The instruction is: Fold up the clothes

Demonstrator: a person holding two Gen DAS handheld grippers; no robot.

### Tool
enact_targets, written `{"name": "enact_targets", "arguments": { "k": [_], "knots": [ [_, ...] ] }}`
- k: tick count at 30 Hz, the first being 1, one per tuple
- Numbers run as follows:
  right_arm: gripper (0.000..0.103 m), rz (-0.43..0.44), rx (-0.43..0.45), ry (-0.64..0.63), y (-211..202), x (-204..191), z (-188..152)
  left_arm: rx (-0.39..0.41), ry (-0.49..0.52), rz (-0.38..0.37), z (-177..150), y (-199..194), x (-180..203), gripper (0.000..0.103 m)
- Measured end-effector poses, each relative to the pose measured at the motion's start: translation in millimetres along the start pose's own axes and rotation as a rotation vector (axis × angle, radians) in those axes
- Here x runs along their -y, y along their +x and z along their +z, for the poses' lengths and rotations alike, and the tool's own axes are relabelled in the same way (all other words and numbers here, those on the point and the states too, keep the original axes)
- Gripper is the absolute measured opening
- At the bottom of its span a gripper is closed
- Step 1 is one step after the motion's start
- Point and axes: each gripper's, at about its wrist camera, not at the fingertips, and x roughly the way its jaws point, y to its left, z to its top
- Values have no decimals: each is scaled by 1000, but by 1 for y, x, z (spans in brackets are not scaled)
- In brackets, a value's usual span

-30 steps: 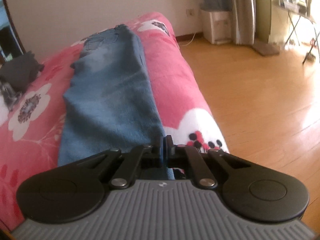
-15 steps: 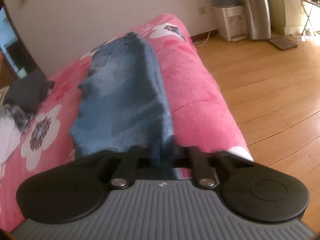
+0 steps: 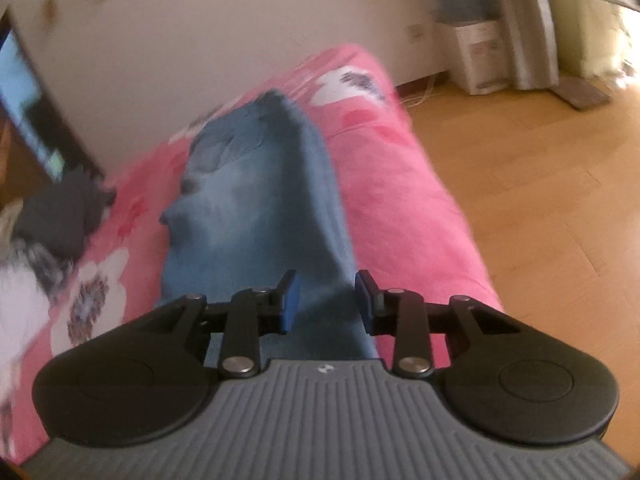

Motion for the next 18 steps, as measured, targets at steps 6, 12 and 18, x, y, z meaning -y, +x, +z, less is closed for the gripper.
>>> {"name": "enact_targets", "arguments": {
  "k": [6,12,18],
  "knots": [
    [1,-50,54,50,14,10,3,5,-11,-19,-1,1,-3,58],
    [6,-4,54,61,17,10,12,9,-25,-31,-1,1,-7,58],
    [35,8,22,21,54,0,35,12,-39,-44,-1,2,-10,58]
  ]
}}
